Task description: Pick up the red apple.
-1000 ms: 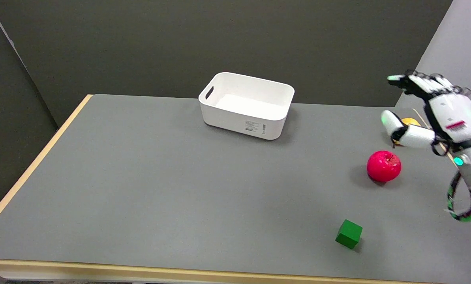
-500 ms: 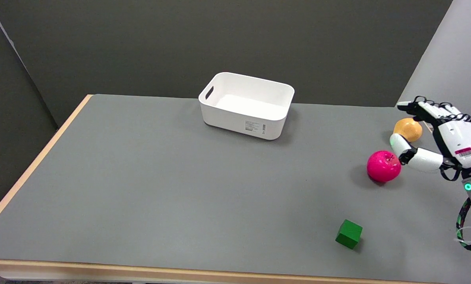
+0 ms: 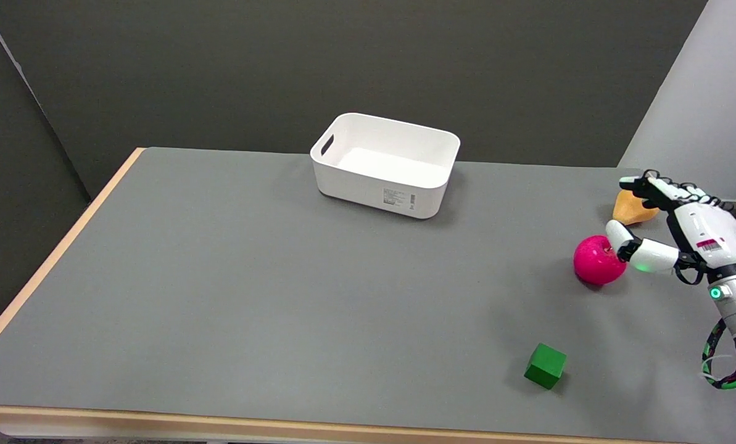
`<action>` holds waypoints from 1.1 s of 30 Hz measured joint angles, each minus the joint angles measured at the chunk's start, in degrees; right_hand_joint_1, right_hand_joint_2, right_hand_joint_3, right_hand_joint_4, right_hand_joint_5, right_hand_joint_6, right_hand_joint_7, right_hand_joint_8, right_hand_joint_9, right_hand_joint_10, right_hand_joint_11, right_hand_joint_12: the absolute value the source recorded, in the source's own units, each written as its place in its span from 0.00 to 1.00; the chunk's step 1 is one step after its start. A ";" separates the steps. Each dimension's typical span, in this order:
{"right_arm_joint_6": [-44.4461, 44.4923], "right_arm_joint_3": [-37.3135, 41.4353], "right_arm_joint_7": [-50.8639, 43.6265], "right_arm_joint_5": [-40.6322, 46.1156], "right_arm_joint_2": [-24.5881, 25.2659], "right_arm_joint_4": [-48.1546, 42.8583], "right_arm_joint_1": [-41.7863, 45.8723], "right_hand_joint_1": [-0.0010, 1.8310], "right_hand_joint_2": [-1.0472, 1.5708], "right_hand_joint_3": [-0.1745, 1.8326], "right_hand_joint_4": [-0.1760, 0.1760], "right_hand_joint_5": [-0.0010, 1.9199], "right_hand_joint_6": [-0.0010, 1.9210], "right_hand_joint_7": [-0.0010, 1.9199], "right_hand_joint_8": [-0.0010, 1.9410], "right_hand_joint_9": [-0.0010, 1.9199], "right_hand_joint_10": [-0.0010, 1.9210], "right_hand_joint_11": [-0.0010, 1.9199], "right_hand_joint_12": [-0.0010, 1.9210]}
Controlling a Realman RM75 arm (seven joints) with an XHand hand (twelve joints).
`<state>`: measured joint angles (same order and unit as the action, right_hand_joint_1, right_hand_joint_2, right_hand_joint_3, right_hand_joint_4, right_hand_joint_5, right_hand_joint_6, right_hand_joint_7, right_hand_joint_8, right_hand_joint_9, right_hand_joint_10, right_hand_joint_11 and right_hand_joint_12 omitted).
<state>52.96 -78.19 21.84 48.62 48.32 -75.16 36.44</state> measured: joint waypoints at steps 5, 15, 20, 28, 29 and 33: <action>-1.20 -1.98 -0.26 2.54 -0.46 3.54 -2.05 0.16 0.64 0.55 0.85 0.15 0.30 0.22 0.23 0.20 0.45 0.11 0.69; -2.63 -5.60 -0.36 5.04 -0.34 7.72 -4.86 0.16 0.64 0.55 0.85 0.15 0.30 0.21 0.23 0.20 0.45 0.11 0.69; -3.20 -7.85 -0.37 5.74 -0.21 9.20 -6.45 0.16 0.64 0.55 0.85 0.15 0.30 0.21 0.23 0.20 0.45 0.11 0.69; -3.99 -10.34 -0.38 6.18 -0.19 10.66 -8.59 0.16 0.64 0.55 0.85 0.15 0.30 0.22 0.23 0.20 0.45 0.11 0.69; -4.10 -10.57 -0.39 6.24 -0.20 10.78 -8.82 0.16 0.64 0.55 0.85 0.15 0.30 0.22 0.23 0.20 0.45 0.11 0.69; -4.47 -11.36 -0.38 6.32 -0.23 11.21 -9.63 0.16 0.64 0.55 0.85 0.15 0.30 0.22 0.23 0.20 0.45 0.11 0.69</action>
<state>48.48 -89.56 21.46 54.94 48.09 -63.95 26.81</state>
